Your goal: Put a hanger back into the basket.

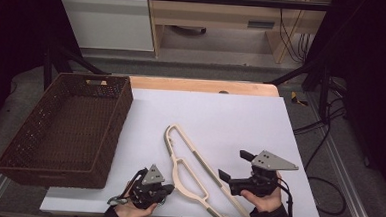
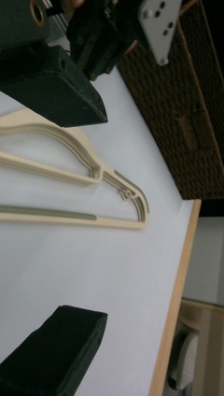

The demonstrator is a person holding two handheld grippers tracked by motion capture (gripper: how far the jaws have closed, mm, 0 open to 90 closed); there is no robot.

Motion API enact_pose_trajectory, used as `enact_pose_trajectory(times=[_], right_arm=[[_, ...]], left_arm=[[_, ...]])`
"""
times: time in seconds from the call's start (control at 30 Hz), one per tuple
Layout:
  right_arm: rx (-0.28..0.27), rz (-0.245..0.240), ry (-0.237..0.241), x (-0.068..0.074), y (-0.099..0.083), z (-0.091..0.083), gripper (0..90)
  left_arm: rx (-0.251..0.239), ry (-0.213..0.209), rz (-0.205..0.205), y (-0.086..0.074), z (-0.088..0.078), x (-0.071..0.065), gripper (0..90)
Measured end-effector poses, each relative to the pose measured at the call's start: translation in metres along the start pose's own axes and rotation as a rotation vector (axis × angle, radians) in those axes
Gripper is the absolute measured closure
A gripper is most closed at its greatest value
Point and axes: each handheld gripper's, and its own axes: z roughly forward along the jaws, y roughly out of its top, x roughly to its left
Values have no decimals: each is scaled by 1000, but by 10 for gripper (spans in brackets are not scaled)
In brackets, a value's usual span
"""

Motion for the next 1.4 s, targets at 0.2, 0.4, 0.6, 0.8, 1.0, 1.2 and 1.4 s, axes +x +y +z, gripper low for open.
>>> enact_pose_trajectory(times=[0.2, 0.4, 0.6, 0.8, 1.0, 1.2, 1.4], right_arm=[[66, -32, 27, 20, -6, 11, 121], [147, -77, 59, 51, -14, 32, 183], [235, -136, 79, 63, -27, 54, 246], [294, -175, 86, 71, -37, 68, 313], [331, -208, 84, 79, -42, 78, 423], [365, -263, 86, 85, -43, 83, 530], [393, -297, 105, 88, -46, 88, 639]], left_arm=[[-19, 0, 13, 7, -9, -3, 885], [-6, 13, 17, 14, -14, -6, 885], [11, 16, 10, 18, -15, -9, 886], [12, 18, 0, 20, -17, -9, 885], [14, 21, -4, 21, -17, -8, 886], [17, 16, -20, 21, -18, -7, 885], [20, 17, -18, 21, -18, -7, 886]])
